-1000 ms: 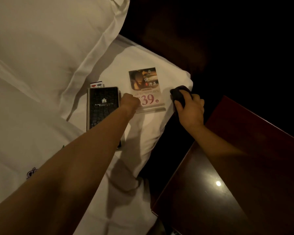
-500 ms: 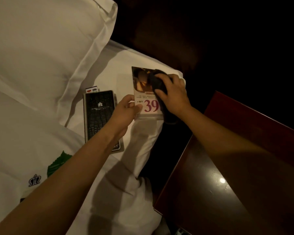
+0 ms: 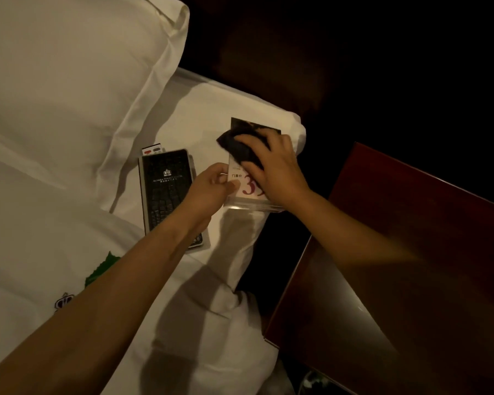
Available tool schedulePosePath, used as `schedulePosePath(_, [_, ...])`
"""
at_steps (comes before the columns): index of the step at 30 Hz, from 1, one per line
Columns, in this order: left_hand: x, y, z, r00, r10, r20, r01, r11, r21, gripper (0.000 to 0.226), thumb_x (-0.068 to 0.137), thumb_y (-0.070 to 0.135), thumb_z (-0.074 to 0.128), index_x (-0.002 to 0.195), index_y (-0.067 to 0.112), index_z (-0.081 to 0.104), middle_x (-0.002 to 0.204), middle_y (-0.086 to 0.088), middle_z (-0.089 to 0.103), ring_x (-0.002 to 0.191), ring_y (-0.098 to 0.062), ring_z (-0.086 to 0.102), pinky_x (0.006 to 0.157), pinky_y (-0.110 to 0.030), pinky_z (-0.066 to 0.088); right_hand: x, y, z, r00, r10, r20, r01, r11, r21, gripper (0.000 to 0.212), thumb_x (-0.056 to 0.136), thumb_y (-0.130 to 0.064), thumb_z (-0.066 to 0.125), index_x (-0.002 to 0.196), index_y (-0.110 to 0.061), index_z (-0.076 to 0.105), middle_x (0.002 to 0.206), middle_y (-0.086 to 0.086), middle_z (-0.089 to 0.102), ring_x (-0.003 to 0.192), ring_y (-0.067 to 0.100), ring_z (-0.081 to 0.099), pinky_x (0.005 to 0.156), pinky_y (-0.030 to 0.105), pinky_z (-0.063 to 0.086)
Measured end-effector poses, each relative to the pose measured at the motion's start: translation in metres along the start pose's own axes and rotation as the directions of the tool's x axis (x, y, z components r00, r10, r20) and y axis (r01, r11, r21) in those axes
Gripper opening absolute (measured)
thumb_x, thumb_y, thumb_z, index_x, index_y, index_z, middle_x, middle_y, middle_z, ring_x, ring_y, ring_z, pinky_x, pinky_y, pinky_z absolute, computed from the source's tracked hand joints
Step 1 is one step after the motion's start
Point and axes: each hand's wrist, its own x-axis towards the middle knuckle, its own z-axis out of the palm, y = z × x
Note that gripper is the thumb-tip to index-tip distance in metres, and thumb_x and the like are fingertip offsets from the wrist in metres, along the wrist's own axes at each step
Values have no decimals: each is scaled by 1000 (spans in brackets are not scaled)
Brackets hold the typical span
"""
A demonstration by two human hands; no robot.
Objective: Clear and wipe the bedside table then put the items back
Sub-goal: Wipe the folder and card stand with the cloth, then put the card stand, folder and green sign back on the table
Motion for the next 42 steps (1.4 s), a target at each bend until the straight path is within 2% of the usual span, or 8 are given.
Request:
schedulePosePath(5, [0, 1, 30, 995, 19, 96, -23, 999, 45, 16, 91, 0, 51, 102, 8, 58, 105, -12, 67, 96, -23, 64, 90, -35, 51, -17, 48, -37, 966, 247, -71, -249, 968, -15, 45, 92, -24, 52, 135, -27, 41, 139, 11, 37, 125, 32, 32, 106, 42, 34])
schedulePosePath(11, [7, 9, 71, 981, 85, 174, -100, 992, 80, 18, 91, -1, 51, 96, 15, 58, 100, -5, 67, 81, -8, 66, 66, -12, 54, -69, 103, -89, 846, 477, -238, -485, 874, 27, 44, 94, -22, 49, 137, -22, 39, 137, 17, 38, 124, 34, 34, 101, 41, 36])
schedulePosePath(15, [19, 17, 105, 973, 142, 180, -163, 980, 111, 25, 90, -1, 52, 83, 22, 54, 95, 0, 66, 80, -4, 64, 60, -9, 53, -119, 127, -110, 754, 586, -298, -612, 791, 7, 43, 94, -23, 48, 137, -18, 40, 136, 21, 39, 121, 39, 35, 98, 44, 37])
schedulePosePath(20, [38, 23, 156, 959, 178, 220, -223, 954, 200, 14, 90, 0, 52, 100, 9, 55, 102, -1, 64, 90, -13, 63, 62, -12, 54, -182, 139, -106, 683, 688, -246, -719, 692, -62, 45, 93, -27, 49, 137, -21, 40, 132, 20, 44, 117, 39, 39, 97, 45, 37])
schedulePosePath(23, [47, 24, 182, 945, 199, 259, -252, 949, 188, 14, 90, -1, 52, 92, 14, 51, 100, -2, 64, 87, -12, 64, 56, -9, 53, -211, 136, -93, 659, 716, -229, -748, 656, -100, 44, 92, -29, 50, 135, -22, 42, 129, 16, 47, 116, 36, 41, 97, 47, 41])
schedulePosePath(31, [74, 19, 225, 919, 234, 317, -324, 906, 271, 12, 92, 5, 52, 100, 12, 47, 120, -16, 62, 108, -24, 61, 90, -33, 52, -266, 129, -58, 714, 682, -160, -700, 692, -175, 43, 79, -45, 62, 113, -21, 55, 110, 11, 54, 100, 31, 50, 81, 40, 42])
schedulePosePath(36, [92, 13, 235, 885, 265, 383, -380, 886, 266, 16, 93, 6, 50, 90, 22, 49, 114, -10, 61, 102, -16, 60, 81, -20, 51, -221, 152, -73, 659, 693, -292, -678, 716, 168, 36, 86, -41, 54, 114, -18, 49, 118, 8, 48, 111, 26, 44, 92, 31, 33])
schedulePosePath(42, [109, 4, 237, 870, 269, 412, -381, 899, 218, 20, 93, 4, 49, 94, 24, 50, 98, 7, 62, 93, -1, 61, 76, -15, 52, -144, 191, -92, 645, 751, -143, -629, 628, 458, 58, 96, -20, 44, 146, -9, 19, 152, 12, 28, 142, 27, 21, 117, 39, 24])
